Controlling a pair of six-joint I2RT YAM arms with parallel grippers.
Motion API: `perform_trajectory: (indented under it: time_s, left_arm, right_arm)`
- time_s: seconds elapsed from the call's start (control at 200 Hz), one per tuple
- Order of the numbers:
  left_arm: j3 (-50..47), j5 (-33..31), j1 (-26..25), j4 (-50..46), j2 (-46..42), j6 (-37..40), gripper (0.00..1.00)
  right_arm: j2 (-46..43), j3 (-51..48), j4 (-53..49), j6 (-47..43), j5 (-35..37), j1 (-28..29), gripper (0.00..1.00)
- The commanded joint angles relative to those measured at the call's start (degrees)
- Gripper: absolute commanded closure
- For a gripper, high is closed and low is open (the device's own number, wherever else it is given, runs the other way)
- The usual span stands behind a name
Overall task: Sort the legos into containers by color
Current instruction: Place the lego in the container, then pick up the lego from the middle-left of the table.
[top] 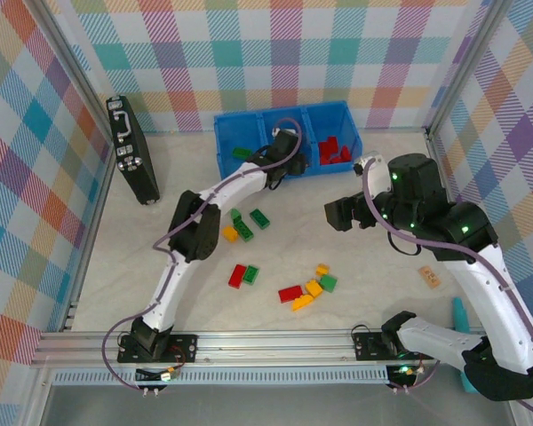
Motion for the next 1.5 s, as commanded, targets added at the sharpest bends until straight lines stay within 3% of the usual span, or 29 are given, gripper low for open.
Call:
perform_trajectory:
  time_s: [0.0, 0.1, 0.22, 0.47, 0.695, 0.865, 1.06, 1.495]
  left_arm:
    - [-8.2, 5.9, -1.1, 1.2, -15.4, 12.1, 0.35]
    - [-15.0, 14.6, -2.8, -4.8, -24.3, 21.7, 0.33]
    - [-26.8, 16.7, -7.8, -12.3, -35.4, 28.0, 0.32]
    - [-45.3, 16.2, -19.7, -10.8, -45.0, 18.1, 0.33]
    - [-46.0, 15.4, -26.9, -9.0, -38.8, 12.5, 0.26]
    - [-44.8, 18.1, -29.2, -5.7, -34.1, 10.2, 0.26]
    - [-44.2, 16.8, -31.6, -3.8, -30.2, 9.4, 0.26]
    - [-41.8, 9.9, -32.7, -6.6, -23.2, 8.1, 0.37]
  right_arm:
    - [-0.5, -0.1, 0.3, -0.3, -0.4, -0.1, 0.01]
    - [1.0, 0.7, 0.3, -3.5, 0.3, -0.1, 0.01]
    - [1.5, 4.5, 0.4, -6.9, 7.2, -0.1, 0.01]
    - [1.7, 5.0, 4.8, -9.4, 8.2, -0.1, 0.01]
    - [2.6, 10.3, 4.4, -14.7, 6.4, -0.1, 0.01]
    - [2.4, 13.3, 4.8, -17.2, 9.1, -0.1, 0.01]
    - [2.5, 14.8, 5.2, -19.1, 9.1, 0.0, 0.01]
    - [3.7, 15.5, 7.2, -19.5, 9.8, 0.0, 0.01]
